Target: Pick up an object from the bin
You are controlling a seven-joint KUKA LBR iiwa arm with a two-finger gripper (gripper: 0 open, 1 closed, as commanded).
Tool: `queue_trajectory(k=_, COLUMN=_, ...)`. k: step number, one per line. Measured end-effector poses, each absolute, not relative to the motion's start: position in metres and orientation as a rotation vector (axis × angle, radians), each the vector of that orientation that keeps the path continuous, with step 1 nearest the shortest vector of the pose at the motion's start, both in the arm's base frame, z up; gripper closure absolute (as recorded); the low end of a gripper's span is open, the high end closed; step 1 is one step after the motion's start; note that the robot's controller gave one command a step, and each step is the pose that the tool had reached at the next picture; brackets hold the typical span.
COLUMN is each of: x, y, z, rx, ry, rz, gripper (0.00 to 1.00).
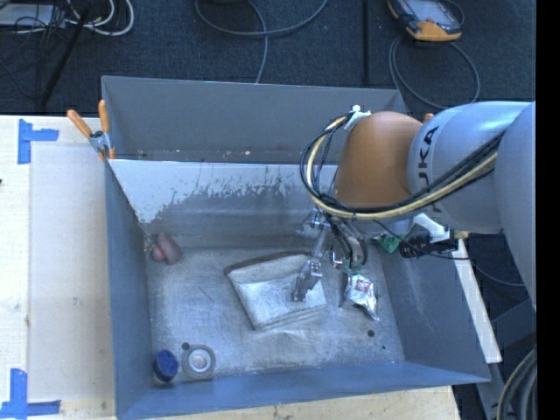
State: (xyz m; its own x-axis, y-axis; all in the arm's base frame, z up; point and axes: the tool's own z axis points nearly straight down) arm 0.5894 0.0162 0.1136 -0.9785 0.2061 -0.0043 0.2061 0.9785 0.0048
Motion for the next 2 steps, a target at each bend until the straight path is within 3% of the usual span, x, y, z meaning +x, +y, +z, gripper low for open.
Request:
queue_trajectory(k=1, x=0.604, y=0.026, z=0.102, rx=0.357, ry=3.120, rz=0.002, gripper=0.00)
queue_trajectory(k=2, x=0.566, y=-0.009, z=0.105, rx=0.240, ry=3.123, rz=0.004, gripper=0.00)
